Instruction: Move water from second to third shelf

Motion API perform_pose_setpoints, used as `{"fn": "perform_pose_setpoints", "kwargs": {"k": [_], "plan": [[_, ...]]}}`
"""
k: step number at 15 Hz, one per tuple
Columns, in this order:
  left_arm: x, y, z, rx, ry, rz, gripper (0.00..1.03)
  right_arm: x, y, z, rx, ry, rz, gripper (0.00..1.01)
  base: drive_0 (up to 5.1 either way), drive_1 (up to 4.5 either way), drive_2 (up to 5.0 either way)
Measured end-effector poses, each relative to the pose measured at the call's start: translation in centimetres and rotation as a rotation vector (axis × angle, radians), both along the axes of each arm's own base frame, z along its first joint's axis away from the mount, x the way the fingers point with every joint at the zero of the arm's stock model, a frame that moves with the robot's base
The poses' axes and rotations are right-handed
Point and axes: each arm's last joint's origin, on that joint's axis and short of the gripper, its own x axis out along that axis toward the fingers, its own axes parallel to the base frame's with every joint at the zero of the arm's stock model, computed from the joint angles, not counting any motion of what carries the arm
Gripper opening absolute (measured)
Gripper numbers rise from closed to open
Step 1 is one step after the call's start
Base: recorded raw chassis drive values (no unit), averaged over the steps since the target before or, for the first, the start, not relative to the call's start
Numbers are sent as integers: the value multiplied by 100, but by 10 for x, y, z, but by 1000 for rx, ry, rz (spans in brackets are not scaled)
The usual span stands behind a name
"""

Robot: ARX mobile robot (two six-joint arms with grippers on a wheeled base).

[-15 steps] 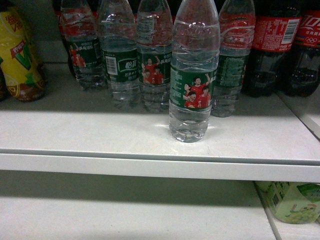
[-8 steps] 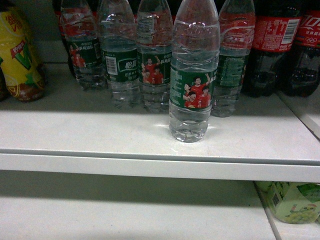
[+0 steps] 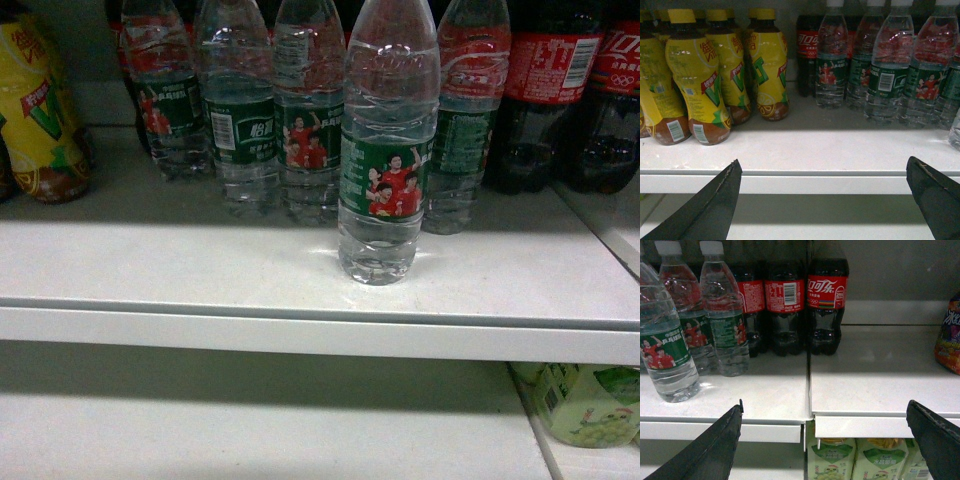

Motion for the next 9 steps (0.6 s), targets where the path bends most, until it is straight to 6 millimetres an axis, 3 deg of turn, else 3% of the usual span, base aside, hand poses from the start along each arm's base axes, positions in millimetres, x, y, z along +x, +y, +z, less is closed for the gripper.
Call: {"fn": "perform_pose_setpoints", "kwargs": {"k": [9], "plan": [[0, 0, 0, 0, 0, 0, 98, 0, 0, 0, 0, 0, 0, 98, 0, 0, 0]]}}
